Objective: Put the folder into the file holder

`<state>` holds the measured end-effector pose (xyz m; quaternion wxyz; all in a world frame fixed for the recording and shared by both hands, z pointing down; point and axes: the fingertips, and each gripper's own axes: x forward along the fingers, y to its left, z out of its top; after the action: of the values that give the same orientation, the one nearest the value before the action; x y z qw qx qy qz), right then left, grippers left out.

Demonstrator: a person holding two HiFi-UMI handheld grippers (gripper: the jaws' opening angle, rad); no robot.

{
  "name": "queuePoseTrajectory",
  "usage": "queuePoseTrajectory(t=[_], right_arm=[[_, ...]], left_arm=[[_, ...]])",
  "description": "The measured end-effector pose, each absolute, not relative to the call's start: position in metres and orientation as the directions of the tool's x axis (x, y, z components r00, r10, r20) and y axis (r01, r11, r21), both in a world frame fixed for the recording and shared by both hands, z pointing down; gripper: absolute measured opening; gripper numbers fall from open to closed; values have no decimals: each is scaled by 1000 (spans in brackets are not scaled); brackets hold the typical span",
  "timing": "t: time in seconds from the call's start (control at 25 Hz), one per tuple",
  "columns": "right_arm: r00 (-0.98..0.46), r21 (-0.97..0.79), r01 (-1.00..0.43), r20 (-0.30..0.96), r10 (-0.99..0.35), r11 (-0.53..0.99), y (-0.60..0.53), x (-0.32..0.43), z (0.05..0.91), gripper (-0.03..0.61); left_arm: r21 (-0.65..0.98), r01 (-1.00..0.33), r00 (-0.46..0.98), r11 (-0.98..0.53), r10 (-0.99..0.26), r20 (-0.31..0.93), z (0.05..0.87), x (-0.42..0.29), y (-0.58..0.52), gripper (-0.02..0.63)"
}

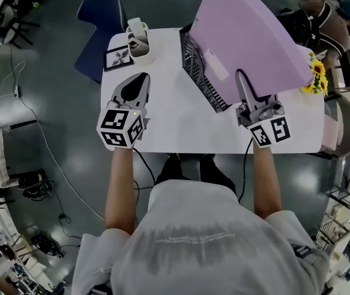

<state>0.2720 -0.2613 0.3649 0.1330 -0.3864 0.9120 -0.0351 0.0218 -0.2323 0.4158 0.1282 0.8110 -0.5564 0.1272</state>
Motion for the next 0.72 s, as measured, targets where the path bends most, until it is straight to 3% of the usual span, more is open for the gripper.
queuePoseTrajectory(t=[0.72], right_arm=[[-668,-149,-723,-95,-738,674,-265,252,440,196]], left_arm=[[83,-960,278,-269,-859,430,460,4,-215,25]])
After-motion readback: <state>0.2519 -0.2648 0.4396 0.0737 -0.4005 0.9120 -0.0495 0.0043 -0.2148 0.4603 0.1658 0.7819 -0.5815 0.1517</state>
